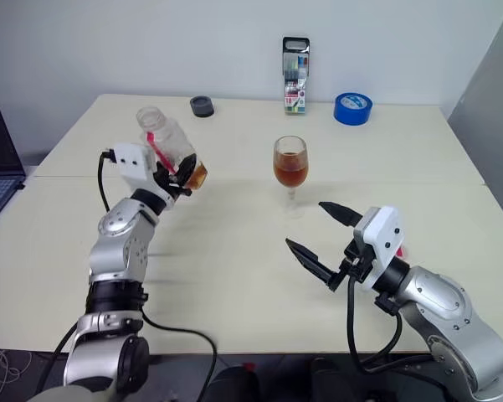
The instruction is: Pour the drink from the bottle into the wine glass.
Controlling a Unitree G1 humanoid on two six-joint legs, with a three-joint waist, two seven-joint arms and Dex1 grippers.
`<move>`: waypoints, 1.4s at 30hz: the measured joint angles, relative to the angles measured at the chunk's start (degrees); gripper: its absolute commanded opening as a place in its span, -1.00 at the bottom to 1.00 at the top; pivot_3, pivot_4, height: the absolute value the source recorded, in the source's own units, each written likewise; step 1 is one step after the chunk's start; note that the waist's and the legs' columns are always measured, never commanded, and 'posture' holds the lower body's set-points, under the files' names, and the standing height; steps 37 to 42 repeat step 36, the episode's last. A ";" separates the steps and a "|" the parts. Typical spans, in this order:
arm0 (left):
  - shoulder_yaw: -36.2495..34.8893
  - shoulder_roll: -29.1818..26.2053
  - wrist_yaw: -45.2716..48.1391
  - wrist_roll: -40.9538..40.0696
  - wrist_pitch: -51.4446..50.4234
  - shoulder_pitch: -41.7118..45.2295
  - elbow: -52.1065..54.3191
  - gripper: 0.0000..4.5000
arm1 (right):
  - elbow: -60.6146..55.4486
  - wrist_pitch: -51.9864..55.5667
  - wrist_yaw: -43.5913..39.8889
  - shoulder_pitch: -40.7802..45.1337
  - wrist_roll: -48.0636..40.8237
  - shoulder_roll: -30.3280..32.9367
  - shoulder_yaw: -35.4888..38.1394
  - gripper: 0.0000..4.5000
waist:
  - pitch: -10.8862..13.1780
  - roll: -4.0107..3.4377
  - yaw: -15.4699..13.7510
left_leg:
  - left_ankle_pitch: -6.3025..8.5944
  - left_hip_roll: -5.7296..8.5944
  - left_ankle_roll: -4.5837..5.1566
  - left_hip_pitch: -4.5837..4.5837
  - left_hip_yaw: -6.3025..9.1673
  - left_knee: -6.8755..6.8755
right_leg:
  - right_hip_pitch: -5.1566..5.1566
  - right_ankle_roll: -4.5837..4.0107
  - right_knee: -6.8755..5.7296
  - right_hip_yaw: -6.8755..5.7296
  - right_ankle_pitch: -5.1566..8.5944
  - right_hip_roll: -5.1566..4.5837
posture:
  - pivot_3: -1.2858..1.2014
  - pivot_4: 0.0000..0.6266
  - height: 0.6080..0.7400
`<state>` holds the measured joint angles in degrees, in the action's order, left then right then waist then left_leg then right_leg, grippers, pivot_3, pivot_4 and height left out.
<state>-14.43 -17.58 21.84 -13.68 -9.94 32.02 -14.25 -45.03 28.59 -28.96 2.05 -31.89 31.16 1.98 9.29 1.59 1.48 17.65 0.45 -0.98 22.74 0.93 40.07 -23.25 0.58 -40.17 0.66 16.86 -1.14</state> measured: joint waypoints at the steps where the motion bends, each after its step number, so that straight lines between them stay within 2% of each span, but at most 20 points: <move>1: 0.05 0.22 -0.02 -0.10 0.15 -1.11 0.22 -0.24 | 0.63 -0.82 -0.34 -0.58 0.87 -0.16 -0.38 1.00 | 0.00 0.00 0.00 | 0.00 0.00 0.00 0.00 0.01 0.00 | 0.00 0.00 0.00 -0.01 0.00 0.00 | 0.03 -0.52 1.00; 14: 3.36 1.12 0.13 3.15 9.46 -3.50 -10.43 -0.24 | 2.85 -2.97 -0.78 -0.18 3.74 -2.66 -2.24 1.00 | -0.03 0.04 0.00 | 0.01 0.00 0.02 -0.02 0.00 -0.02 | 0.01 0.00 0.01 0.00 0.00 0.00 | 0.03 -0.52 1.00; 21: 3.38 1.11 0.16 3.05 10.82 -3.50 -12.48 0.77 | 2.85 -2.97 -0.68 -0.21 4.11 -2.92 -2.31 1.00 | -0.05 0.04 0.02 | 0.02 0.00 0.03 -0.03 0.00 -0.03 | 0.01 0.00 0.01 -0.01 0.00 0.01 | 0.03 -0.52 1.00; 23: 3.37 1.01 0.24 2.75 10.52 -3.50 -12.52 0.98 | 2.84 -2.97 -0.48 -0.33 4.19 -3.06 -2.61 1.00 | -0.05 0.05 0.02 | 0.02 0.00 0.04 -0.02 0.00 -0.03 | 0.01 0.00 0.01 -0.01 0.00 0.01 | 0.03 -0.52 1.00; 27: 3.41 0.24 0.33 2.38 8.81 -4.50 -9.73 0.98 | 2.83 -2.97 0.43 -1.47 4.67 -3.39 -3.21 1.00 | -0.05 0.05 0.03 | 0.02 0.00 0.03 -0.03 0.00 -0.03 | 0.01 0.00 0.01 0.00 0.00 0.00 | 0.03 -0.52 1.00; 30: 3.60 -1.55 0.17 2.41 5.13 -7.81 -3.43 0.98 | 2.36 -2.61 2.43 -3.65 5.49 -3.38 -2.17 1.00 | -0.07 0.04 0.06 | 0.01 -0.01 0.02 -0.03 0.01 -0.08 | 0.01 0.00 0.04 0.00 0.00 0.00 | 0.03 -0.52 1.00; 33: 3.79 -3.28 -0.02 2.33 -0.56 -13.40 4.72 0.98 | 1.06 1.38 7.95 -6.42 7.63 -3.48 0.15 1.00 | -0.08 0.03 0.06 | 0.01 -0.03 0.01 -0.03 0.01 -0.10 | 0.01 0.00 0.05 0.03 0.00 0.00 | 0.03 -0.52 1.00; 36: 3.69 -4.03 -0.77 1.40 -8.22 -19.76 15.07 0.98 | -0.02 8.11 16.61 -8.48 10.73 -6.72 2.29 1.00 | -0.11 0.01 -0.02 | 0.01 -0.04 0.00 -0.03 0.03 -0.10 | 0.01 0.00 0.04 0.03 0.00 0.00 | 0.03 -0.52 1.00; 42: 3.69 -4.03 -0.77 1.40 -8.22 -19.76 15.07 0.98 | -0.02 8.11 16.61 -8.48 10.73 -6.72 2.29 1.00 | -0.11 0.01 -0.02 | 0.01 -0.04 0.00 -0.03 0.03 -0.10 | 0.01 0.00 0.04 0.03 0.00 0.00 | 0.03 -0.52 1.00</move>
